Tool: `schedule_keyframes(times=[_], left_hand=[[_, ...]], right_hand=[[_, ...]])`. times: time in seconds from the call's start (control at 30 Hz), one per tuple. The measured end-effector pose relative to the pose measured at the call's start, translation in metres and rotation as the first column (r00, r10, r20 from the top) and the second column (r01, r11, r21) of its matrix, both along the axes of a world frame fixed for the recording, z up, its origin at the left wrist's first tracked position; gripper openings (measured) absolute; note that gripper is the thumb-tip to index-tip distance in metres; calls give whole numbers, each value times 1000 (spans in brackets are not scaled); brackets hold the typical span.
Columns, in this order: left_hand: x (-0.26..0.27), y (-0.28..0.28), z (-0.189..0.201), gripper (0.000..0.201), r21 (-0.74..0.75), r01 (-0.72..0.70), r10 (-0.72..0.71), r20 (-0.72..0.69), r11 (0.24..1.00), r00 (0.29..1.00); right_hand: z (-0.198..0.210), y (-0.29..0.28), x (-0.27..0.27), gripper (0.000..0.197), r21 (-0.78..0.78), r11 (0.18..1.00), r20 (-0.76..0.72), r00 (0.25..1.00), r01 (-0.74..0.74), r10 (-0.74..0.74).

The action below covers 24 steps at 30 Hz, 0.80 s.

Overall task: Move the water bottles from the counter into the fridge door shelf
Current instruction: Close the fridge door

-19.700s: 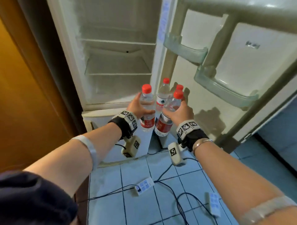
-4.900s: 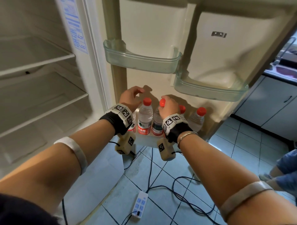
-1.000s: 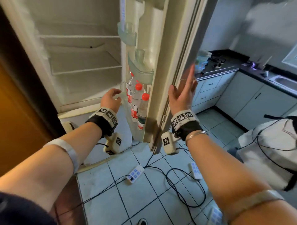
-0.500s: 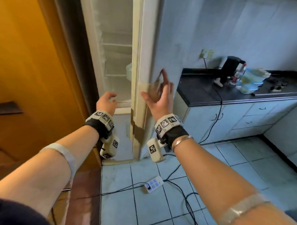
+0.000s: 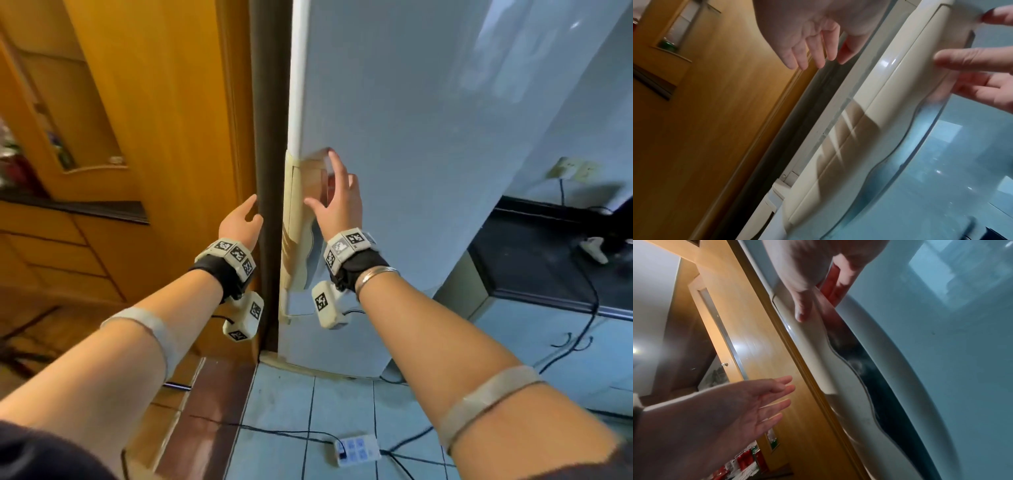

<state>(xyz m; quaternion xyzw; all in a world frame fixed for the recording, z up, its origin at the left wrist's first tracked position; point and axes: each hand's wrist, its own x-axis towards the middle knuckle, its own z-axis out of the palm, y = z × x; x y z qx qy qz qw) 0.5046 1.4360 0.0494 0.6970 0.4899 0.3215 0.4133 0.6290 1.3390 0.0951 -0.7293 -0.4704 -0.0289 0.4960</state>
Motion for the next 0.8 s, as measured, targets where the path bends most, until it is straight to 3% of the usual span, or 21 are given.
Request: schedule_keyframes(times=[0.47,0.8], left_hand=[[59,108,10,47,-20,33,-33,30,999,999],[94,161,13,46,7,123,-123,23,992,992]], right_hand=[[-3,126,50,86,24,998,-11,998,60,-60],[-3,178,79,82,-42,987,-26,988,152,-153]])
